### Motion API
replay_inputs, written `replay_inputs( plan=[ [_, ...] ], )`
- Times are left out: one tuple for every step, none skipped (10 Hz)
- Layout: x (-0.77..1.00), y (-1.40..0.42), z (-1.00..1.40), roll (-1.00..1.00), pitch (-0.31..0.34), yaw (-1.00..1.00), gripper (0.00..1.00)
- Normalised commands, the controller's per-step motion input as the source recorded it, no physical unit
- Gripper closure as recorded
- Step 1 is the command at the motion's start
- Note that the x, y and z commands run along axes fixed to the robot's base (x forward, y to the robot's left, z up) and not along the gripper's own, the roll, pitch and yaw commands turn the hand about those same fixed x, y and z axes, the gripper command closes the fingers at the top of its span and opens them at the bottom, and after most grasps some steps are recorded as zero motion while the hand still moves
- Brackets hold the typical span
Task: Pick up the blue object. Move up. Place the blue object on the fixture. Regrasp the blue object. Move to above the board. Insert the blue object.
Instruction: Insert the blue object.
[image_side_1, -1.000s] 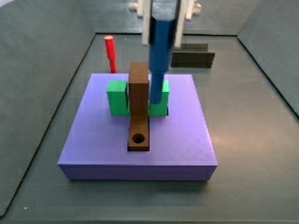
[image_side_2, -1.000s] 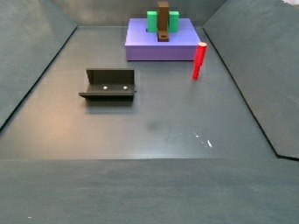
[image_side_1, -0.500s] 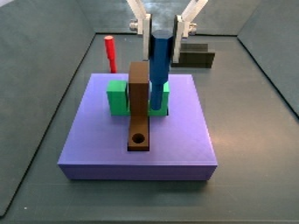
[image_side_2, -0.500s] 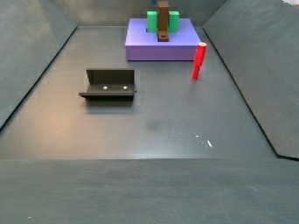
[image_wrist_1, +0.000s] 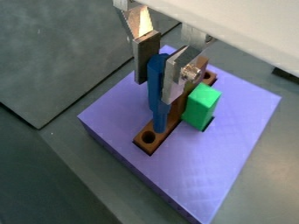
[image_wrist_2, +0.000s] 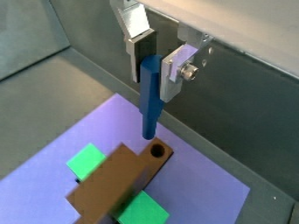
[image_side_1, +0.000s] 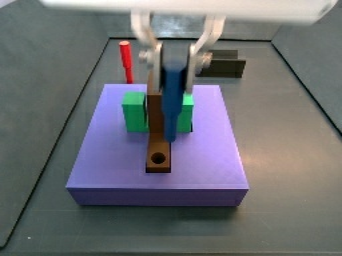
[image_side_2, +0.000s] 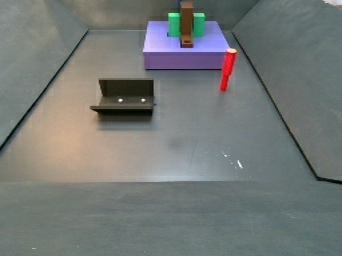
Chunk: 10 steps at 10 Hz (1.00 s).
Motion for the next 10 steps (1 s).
replay_inputs(
  plan=[
    [-0.07,-0.04,-0.33,0.0,0.0,0.0,1.0],
    [-0.1,-0.12,-0.22,0.08,0.0,0.0,1.0],
    [-0.1,-0.11,-0.23,0.11,0.009,0.0,1.0],
    [-0.08,-0.14,-0.23,0.07,0.024,-0.01,1.0],
    [-0.03,-0.13,-0.23,0.07,0.039,-0.02,1.0],
    [0.0,-0.05,-0.17,0.07,0.037,-0.03,1.0],
    [0.0,0.0,-0.13,0.06,0.044,0.0,1.0],
    [0.03,0.0,-0.06,0.09,0.037,0.0,1.0],
    [0.04,0.0,-0.09,0.1,0.031,0.0,1.0],
    [0.0,0.0,-0.12,0.07,0.02,0.0,1.0]
  ],
)
